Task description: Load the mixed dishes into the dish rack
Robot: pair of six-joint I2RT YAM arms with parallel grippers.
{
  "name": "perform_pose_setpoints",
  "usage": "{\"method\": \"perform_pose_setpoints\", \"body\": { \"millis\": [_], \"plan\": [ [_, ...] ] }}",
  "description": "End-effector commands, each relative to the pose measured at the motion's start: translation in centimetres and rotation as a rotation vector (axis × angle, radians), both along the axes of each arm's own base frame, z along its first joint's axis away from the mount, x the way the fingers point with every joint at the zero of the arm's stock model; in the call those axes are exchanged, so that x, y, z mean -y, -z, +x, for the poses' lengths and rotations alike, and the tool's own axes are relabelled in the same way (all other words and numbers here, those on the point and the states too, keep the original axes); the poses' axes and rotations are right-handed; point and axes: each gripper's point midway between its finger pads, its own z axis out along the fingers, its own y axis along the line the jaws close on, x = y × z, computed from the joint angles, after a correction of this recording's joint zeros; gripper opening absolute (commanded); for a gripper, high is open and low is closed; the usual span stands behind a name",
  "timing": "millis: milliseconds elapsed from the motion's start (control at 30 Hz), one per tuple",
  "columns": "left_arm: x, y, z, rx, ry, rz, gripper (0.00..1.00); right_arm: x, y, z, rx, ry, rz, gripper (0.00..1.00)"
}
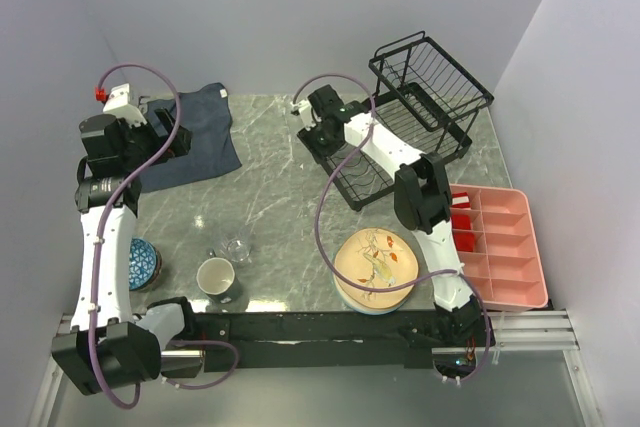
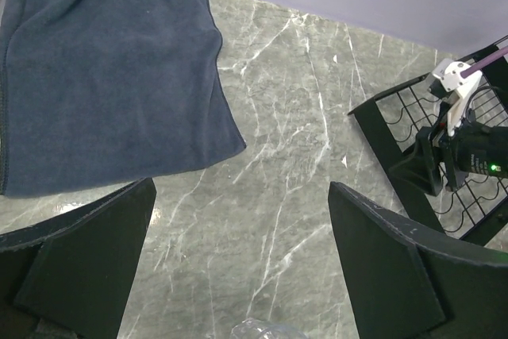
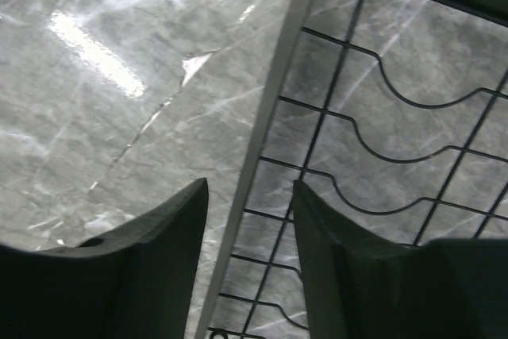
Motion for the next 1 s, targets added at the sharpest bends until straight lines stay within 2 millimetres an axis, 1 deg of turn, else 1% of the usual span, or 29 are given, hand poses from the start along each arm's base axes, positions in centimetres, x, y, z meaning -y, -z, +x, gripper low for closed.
{"method": "perform_pose_setpoints", "body": {
  "millis": [0,33,100,133,233,267,300,367,433,467,533,567,600,633,667,700,767,800,867,967],
  "plan": [
    [0.2,-1.0,0.3,0.038,0.017,0.000,0.98,0.3,-1.2,1.0,0.037,-0.009,0.004,0.49],
    [0.1,-0.9,0.3,0.036,0.017,-0.001,0.98,0.3,-1.2,0.7,0.031,-0.018,0.000,0.43],
    [0.2,-0.7,0.3,0.033,0.018,-0.002,0.98,0.2,-1.4,0.3,0.028,-0.048,-0.003,0.36],
    [0.2,-0.5,0.3,0.030,0.018,-0.003,0.98,0.2,-1.3,-0.1,0.020,-0.064,-0.011,0.30],
    [0.2,0.0,0.1,0.023,0.019,-0.005,0.98,0.5,-1.1,-1.5,0.002,-0.120,-0.034,0.21],
    [0.2,0.0,0.1,0.026,0.020,-0.003,0.98,0.3,-1.7,-2.0,0.009,-0.144,-0.033,0.19],
    [0.2,0.1,0.1,0.026,0.019,-0.001,0.98,0.6,-1.0,-2.7,-0.004,-0.178,-0.055,0.17],
    [0.3,0.3,-0.1,0.027,0.022,0.000,0.98,0.4,-1.3,-3.8,-0.005,-0.226,-0.069,0.12],
    [0.3,0.4,-0.3,0.029,0.024,0.004,0.98,0.5,-0.9,-5.2,-0.038,-0.290,-0.081,0.06],
    [0.4,0.4,-0.4,0.031,0.026,0.007,0.98,0.3,-1.2,-5.8,-0.045,-0.316,-0.078,0.05],
    [0.3,0.5,-0.5,0.035,0.024,0.011,0.98,0.4,-0.9,-7.2,-0.079,-0.388,-0.088,0.01],
    [0.4,0.5,-0.5,0.038,0.025,0.011,0.98,0.1,-1.4,-7.9,-0.080,-0.424,-0.074,0.01],
    [0.4,0.5,-0.5,0.043,0.025,0.010,0.97,0.2,-1.1,-8.8,-0.085,-0.485,-0.089,0.00],
    [0.4,0.5,-0.7,0.044,0.026,0.011,0.98,0.0,-1.1,-9.4,-0.084,-0.520,-0.090,0.00],
    [0.4,0.6,-0.7,0.045,0.024,0.010,0.97,-0.1,-1.9,-9.9,-0.070,-0.560,-0.074,0.00],
    [0.4,0.6,-0.7,0.045,0.024,0.009,0.97,-0.1,-1.3,-10.9,-0.068,-0.634,-0.094,0.00],
    [0.4,0.8,-0.8,0.044,0.025,0.011,0.97,-0.1,-1.7,-11.5,-0.038,-0.716,-0.112,0.00],
    [0.5,0.9,-0.9,0.044,0.026,0.011,0.97,-0.1,-1.4,-12.4,-0.053,-0.749,-0.123,0.00],
    [0.4,0.9,-1.0,0.045,0.020,0.015,0.97,-0.2,-1.4,-13.0,-0.052,-0.807,-0.142,0.00],
    [0.3,0.9,-1.1,0.048,0.016,0.018,0.97,-0.8,-1.6,-14.1,-0.066,-0.856,-0.143,0.00]
  ]
}}
